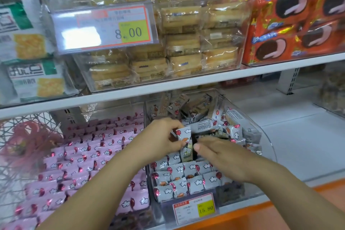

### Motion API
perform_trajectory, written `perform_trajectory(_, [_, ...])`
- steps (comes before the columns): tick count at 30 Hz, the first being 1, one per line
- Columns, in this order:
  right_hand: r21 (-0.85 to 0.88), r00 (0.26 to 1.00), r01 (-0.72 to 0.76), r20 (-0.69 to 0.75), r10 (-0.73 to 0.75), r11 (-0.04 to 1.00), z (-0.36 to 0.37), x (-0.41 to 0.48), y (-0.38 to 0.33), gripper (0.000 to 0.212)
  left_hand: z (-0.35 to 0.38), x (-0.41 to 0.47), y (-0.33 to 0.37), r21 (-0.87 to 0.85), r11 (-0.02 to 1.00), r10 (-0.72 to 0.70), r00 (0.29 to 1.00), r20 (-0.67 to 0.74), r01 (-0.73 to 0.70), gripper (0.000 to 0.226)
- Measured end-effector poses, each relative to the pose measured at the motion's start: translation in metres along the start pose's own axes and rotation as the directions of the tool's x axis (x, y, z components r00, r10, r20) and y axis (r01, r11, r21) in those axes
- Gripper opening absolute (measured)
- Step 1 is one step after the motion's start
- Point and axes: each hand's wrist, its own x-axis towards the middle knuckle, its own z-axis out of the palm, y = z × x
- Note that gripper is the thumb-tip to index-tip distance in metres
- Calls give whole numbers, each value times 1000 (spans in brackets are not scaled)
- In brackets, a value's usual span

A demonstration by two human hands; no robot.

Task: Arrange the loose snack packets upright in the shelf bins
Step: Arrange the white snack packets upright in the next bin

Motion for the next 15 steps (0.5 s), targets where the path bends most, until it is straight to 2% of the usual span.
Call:
perform_trajectory(8, [270, 985, 21, -168, 25, 963, -2, 0, 6, 37, 10, 9, 16, 138, 987, 84, 995, -46, -77, 18])
perform_trajectory(13, [356, 985, 2, -164, 60, 934, -4, -4, 9, 21, 19, 12, 7, 446, 894, 18, 998, 59, -42, 32])
perform_trajectory(15, [371, 984, 8, -167, 59, 929, -3, -3, 10, 24, 19, 15, 5, 505, 863, -9, 998, 57, -22, 35])
